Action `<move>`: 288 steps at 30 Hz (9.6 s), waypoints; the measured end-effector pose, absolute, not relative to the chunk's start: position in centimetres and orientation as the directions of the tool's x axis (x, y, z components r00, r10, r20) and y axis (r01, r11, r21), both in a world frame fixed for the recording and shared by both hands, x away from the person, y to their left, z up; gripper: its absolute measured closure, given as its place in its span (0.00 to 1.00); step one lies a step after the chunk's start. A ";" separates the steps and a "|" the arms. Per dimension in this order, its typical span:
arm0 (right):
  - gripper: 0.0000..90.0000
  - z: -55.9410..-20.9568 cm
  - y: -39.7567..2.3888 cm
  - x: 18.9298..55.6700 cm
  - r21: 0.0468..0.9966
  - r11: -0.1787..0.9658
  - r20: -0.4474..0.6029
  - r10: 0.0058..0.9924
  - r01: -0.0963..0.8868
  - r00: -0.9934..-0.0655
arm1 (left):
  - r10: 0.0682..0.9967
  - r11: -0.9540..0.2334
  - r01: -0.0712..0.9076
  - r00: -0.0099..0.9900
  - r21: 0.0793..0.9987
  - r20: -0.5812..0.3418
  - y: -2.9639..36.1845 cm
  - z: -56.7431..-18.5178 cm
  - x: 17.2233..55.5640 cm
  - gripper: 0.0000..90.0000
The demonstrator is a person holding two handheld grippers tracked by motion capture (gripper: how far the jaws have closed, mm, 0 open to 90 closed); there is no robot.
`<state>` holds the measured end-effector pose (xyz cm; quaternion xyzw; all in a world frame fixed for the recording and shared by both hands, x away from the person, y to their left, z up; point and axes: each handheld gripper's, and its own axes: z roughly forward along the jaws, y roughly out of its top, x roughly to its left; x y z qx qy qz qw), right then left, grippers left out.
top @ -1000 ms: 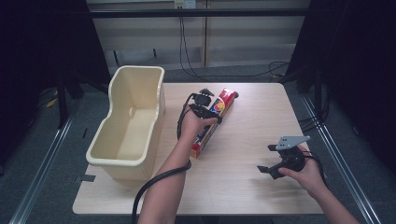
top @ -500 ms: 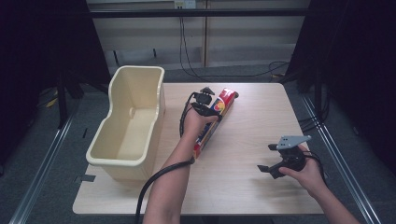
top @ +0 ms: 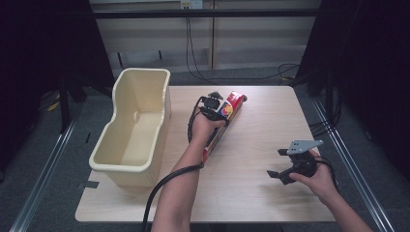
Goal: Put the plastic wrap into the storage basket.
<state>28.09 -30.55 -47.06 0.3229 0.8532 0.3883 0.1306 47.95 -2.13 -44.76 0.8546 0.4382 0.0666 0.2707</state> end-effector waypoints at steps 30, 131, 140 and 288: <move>0.05 -46.9 -30.6 28.2 0.752 0.485 0.029 0.653 0.447 -0.757 | 0.818 -0.438 0.795 0.546 0.420 -0.180 -2.2 -44.9 47.2 0.39; 0.04 -46.6 -30.2 28.1 0.763 0.471 0.044 0.645 0.443 -0.763 | 0.935 -0.265 0.940 0.305 0.217 -0.180 10.2 -24.8 43.1 0.45; 0.04 -46.6 -30.2 28.1 0.762 0.471 0.042 0.649 0.445 -0.759 | 0.941 -0.243 0.943 0.286 0.225 -0.182 11.4 -23.7 42.9 0.45; 0.03 -46.6 -28.2 29.7 0.760 0.506 0.023 0.606 0.408 -0.795 | 0.980 -0.071 0.984 0.100 0.165 -0.172 20.8 -29.2 39.8 0.45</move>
